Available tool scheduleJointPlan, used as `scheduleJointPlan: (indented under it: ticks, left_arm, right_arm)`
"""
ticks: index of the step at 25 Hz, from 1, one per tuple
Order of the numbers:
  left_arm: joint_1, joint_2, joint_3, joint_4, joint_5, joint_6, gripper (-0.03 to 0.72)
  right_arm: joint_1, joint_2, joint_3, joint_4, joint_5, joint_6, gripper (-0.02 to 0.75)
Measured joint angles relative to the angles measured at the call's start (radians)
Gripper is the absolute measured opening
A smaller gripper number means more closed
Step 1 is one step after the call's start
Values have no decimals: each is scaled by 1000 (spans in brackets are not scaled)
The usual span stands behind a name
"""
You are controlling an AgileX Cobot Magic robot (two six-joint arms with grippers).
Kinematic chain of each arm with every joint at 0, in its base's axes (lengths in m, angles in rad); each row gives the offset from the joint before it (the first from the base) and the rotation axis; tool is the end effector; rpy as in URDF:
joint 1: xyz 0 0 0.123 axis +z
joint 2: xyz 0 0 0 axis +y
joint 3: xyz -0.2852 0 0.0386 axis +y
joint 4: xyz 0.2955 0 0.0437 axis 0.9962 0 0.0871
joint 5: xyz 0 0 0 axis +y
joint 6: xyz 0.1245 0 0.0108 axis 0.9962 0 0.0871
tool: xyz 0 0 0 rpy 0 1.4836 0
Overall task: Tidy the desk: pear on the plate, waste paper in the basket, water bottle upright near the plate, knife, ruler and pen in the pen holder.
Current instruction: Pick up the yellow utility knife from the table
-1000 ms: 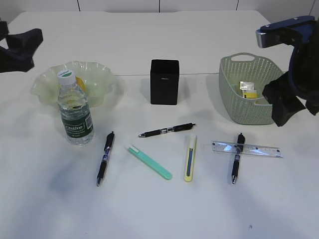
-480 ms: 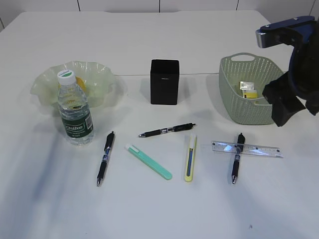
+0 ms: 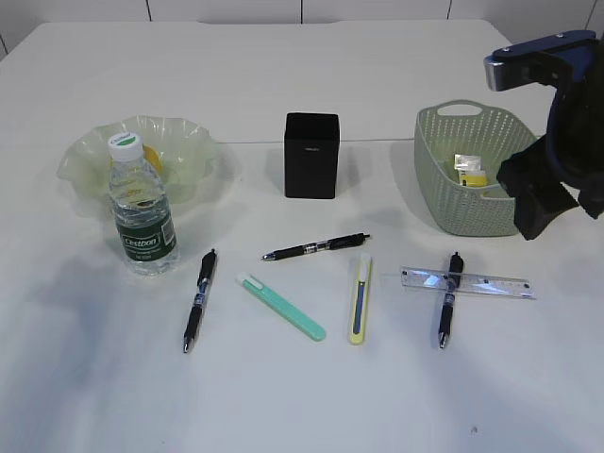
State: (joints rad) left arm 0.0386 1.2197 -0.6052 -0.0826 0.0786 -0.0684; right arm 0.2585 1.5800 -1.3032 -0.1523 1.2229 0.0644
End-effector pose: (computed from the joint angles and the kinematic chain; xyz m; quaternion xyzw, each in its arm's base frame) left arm 0.3073 0.0111 0.1982 -0.0822 0.8820 -0.0289 0.4632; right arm 0.3500 0.0741 0.2470 -0.1164 0.9873 -0.0597 0.0896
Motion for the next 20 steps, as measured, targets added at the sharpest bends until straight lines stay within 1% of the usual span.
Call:
scheduleJointPlan:
  ticks: [3,7,11,15,18,20]
  left_arm:
    - [0,-21,-55,0,228,0,528]
    - [0,-28,-165,-15,547,0,528]
    - [0,-28,-269,-25,784,0,528]
    - [0,-37,-346,-25,922,9,528]
    - [0,-68,-359,-25,934,15,528]
    - [0,-81,-361,-25,935,17,528]
  right_arm:
    - [0,0,0,0,0,0,523]
    - [0,0,0,0,0,-2,522]
    - [0,0,0,0,0,-2,522]
    - [0,0,0,0,0,-2,523]
    - [0,0,0,15,0,-2,523]
    - [0,0,0,60,0,-2,523]
